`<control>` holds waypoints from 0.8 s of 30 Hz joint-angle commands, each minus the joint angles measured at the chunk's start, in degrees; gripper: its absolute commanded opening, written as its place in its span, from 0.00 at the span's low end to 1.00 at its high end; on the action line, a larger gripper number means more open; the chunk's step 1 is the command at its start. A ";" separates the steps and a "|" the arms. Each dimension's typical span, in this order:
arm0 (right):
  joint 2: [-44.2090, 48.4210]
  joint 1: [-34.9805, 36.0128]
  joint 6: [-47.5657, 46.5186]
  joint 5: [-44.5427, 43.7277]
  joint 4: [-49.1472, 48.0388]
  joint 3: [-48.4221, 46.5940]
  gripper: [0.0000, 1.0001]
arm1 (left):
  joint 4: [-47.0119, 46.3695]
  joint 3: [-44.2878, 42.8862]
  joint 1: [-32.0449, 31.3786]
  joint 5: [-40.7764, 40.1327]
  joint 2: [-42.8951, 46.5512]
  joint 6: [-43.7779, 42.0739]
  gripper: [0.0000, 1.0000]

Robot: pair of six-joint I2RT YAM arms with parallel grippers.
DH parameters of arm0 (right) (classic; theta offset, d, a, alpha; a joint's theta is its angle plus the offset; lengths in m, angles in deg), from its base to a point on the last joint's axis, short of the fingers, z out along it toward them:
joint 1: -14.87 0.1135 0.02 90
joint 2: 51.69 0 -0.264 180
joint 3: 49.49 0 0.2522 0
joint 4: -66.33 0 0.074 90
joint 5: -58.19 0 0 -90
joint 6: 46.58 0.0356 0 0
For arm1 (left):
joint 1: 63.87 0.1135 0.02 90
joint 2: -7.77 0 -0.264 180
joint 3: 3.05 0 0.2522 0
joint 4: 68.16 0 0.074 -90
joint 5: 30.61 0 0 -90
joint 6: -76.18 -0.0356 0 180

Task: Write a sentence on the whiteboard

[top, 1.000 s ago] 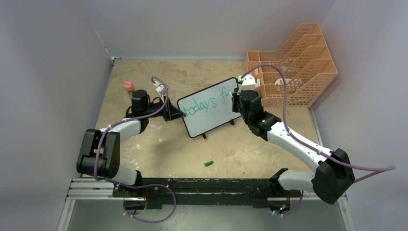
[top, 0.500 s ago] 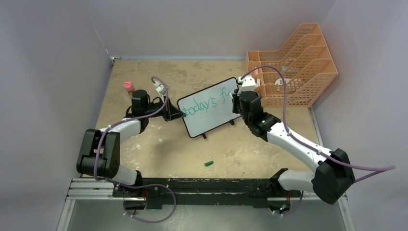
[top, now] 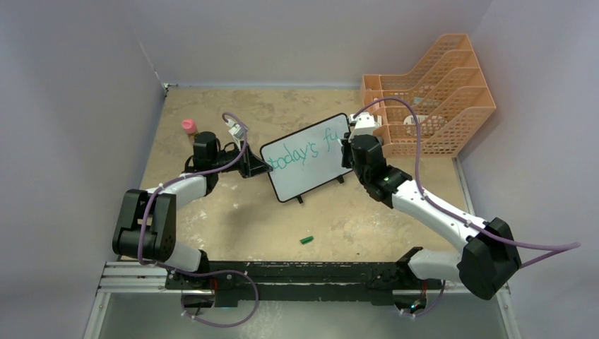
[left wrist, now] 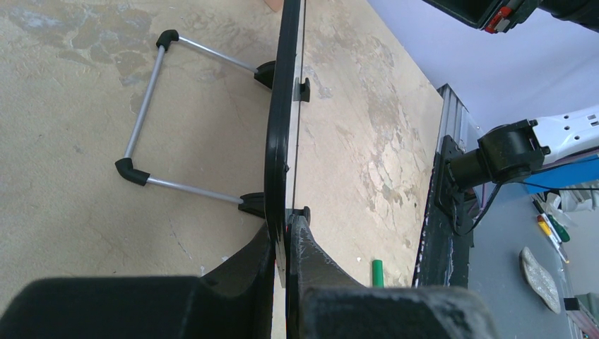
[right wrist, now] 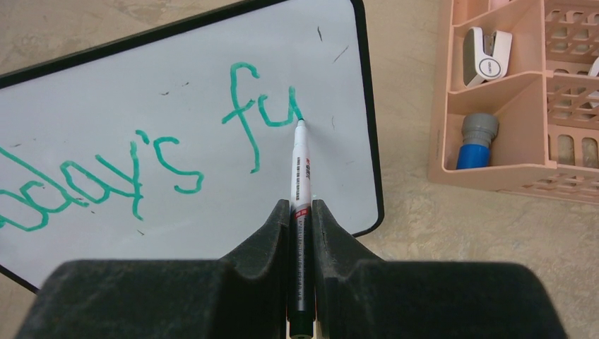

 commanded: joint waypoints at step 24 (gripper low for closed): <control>1.76 -2.02 -3.04 -0.47 -2.42 -5.99 0.00 | -0.36 -1.81 0.06 -1.00 1.41 -1.91 0.00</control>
